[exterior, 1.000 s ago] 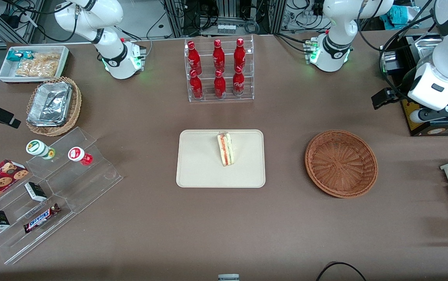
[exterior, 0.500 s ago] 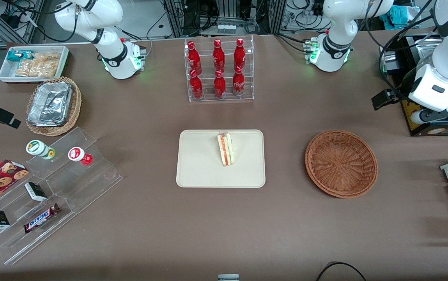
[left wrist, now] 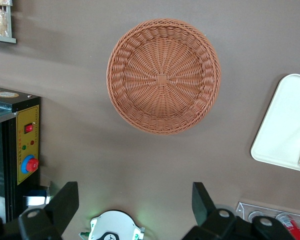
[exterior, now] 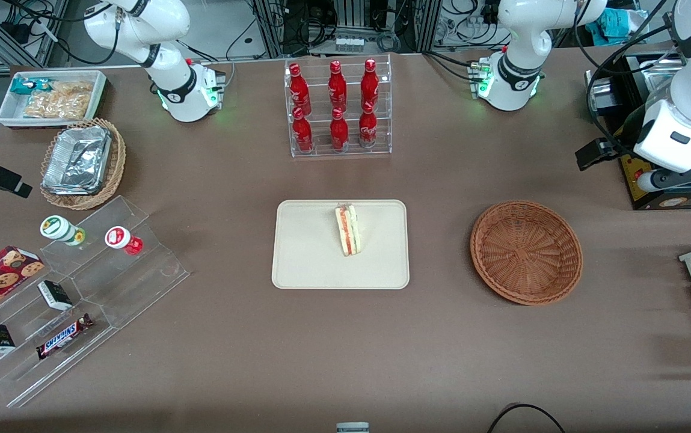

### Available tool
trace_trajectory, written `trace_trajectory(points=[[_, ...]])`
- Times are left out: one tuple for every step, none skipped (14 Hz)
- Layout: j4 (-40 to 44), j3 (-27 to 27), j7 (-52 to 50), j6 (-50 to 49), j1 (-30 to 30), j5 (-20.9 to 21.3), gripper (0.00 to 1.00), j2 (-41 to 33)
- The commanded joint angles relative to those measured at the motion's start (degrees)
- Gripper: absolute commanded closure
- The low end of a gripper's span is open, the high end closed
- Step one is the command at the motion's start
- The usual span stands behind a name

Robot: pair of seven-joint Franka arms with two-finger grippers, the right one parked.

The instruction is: Place sandwich from basket to tray

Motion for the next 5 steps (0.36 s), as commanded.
trace_trajectory(points=[[0.65, -0.59, -0.34, -0.22, 0.57, -0.59, 0.0, 0.41], [0.73, -0.59, -0.34, -0.14, 0.48, -0.59, 0.0, 0.76], [0.74, -0.68, -0.34, 0.04, 0.48, -0.51, 0.0, 0.85], [0.82, -0.68, -0.25, 0.3, 0.48, -0.42, 0.0, 0.85], [0.82, -0.68, -0.17, 0.48, 0.39, -0.33, 0.0, 0.93]])
